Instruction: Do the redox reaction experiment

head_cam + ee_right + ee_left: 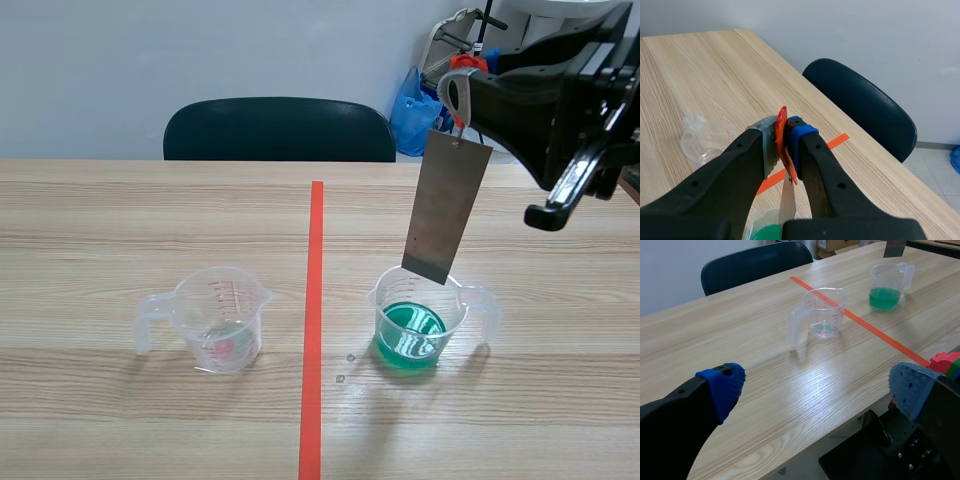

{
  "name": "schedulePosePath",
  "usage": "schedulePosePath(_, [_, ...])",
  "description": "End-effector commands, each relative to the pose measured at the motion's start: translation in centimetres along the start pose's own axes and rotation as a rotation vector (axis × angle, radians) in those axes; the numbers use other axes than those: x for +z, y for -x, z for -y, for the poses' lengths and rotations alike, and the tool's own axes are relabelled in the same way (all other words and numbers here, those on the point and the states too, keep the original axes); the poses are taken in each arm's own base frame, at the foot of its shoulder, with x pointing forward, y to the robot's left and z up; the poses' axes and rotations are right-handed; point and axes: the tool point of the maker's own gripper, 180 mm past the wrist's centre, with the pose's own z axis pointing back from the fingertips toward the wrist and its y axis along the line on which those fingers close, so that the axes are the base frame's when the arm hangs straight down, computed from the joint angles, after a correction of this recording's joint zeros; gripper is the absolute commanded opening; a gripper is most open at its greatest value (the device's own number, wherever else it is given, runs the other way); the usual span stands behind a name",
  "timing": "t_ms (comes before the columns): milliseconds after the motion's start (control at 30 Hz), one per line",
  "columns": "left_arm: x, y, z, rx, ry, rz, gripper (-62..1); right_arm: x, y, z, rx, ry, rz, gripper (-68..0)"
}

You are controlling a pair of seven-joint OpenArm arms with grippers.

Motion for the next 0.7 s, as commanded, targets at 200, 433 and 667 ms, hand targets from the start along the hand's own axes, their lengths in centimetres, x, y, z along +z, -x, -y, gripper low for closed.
schedulePosePath(200, [-0.4, 0.4, -0.2, -0.002, 0.027, -0.029, -55.1, 0.1, -1.3, 0.3, 0.024, 0.004, 0.036, -66.9])
schedulePosePath(433, [-4.9, 0.1, -0.8, 0.047, 0.208, 0.04, -58.2, 0.1, -1.3, 0.3, 0.024, 0.004, 0.036, -66.9])
schedulePosePath(667, [-13.1, 0.8, -1.7, 0.042, 0.349, 0.037, -58.4, 0.1, -1.3, 0.3, 0.024, 0.004, 0.036, -66.9])
